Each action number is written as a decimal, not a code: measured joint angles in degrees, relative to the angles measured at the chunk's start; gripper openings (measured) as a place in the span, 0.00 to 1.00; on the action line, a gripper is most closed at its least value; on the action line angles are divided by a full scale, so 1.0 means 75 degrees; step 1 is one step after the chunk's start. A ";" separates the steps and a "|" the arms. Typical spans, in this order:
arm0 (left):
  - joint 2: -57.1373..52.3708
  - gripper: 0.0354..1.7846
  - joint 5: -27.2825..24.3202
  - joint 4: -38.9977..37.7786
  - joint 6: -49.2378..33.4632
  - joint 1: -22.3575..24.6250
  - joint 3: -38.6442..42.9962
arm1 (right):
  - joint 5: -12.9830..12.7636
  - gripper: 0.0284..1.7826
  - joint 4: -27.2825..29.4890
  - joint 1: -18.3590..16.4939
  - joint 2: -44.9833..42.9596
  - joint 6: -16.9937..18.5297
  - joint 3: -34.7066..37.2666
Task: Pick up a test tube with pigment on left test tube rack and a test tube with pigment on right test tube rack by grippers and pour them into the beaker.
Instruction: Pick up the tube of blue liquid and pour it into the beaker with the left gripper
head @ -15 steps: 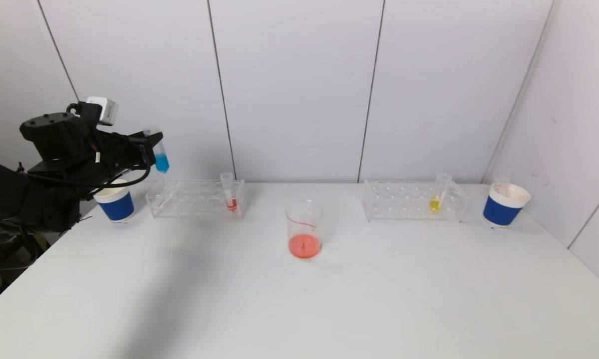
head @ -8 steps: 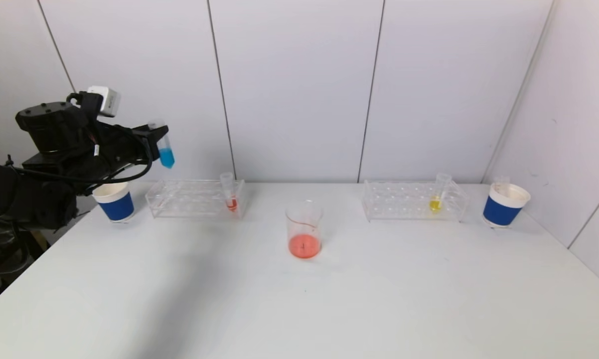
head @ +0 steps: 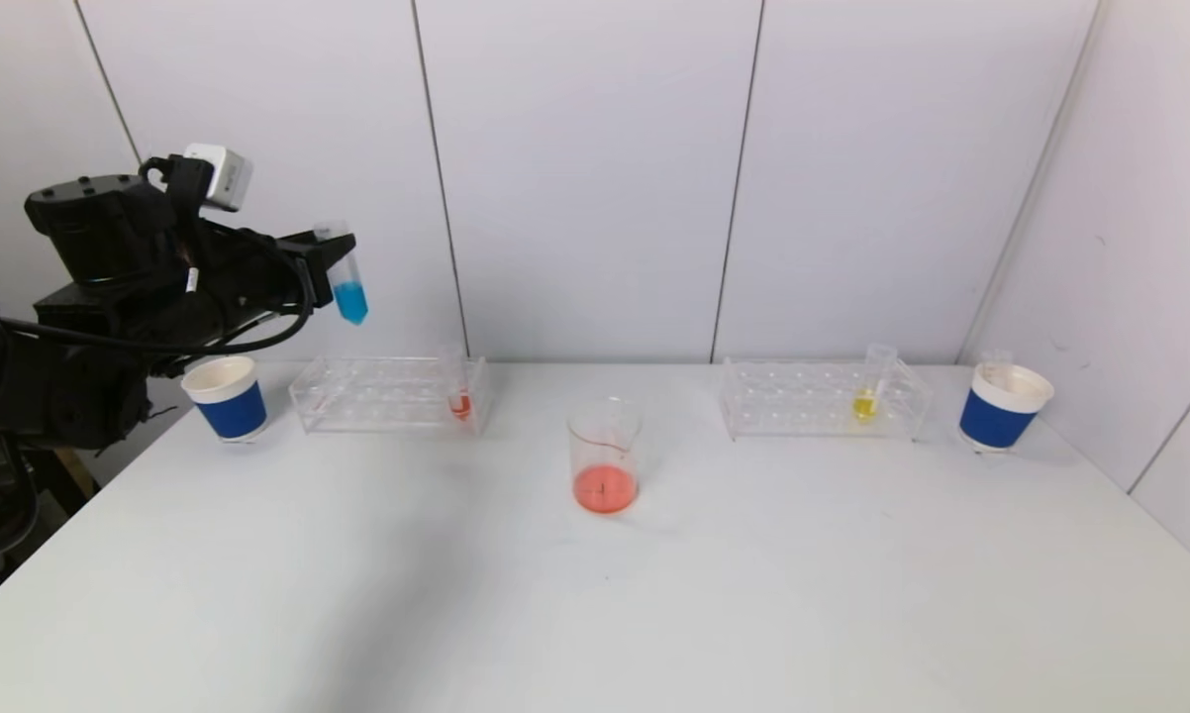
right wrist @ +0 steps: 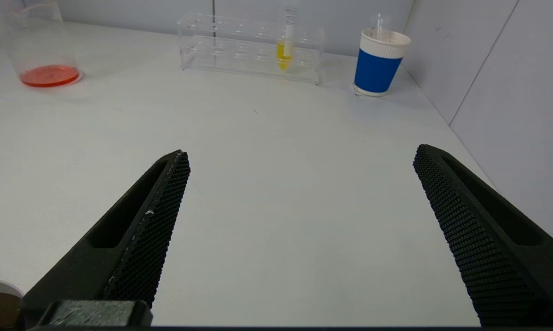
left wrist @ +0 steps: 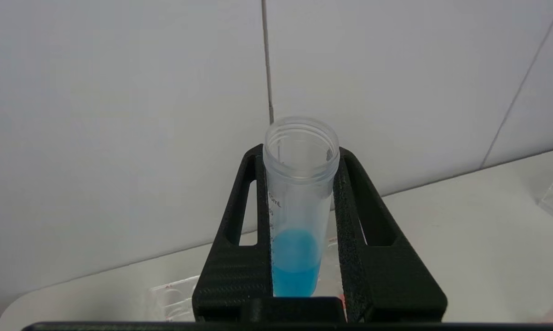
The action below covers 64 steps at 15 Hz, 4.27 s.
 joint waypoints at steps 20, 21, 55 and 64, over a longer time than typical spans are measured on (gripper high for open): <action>0.0050 0.22 -0.0496 0.0011 0.1139 -0.1502 -0.0197 | 0.0000 0.99 0.0000 0.0000 0.0000 0.0000 0.0000; 0.0076 0.22 -0.0502 0.0010 0.1180 -0.1557 -0.0200 | -0.0003 0.99 0.0000 0.0000 0.0000 0.0000 0.0000; 0.0925 0.22 -0.1053 -0.0008 0.5335 -0.3043 -0.0273 | 0.0000 0.99 0.0000 0.0000 0.0000 -0.0003 0.0000; 0.1146 0.22 -0.1011 0.0000 0.6194 -0.3192 -0.0166 | 0.0000 0.99 0.0000 0.0000 0.0000 -0.0003 0.0000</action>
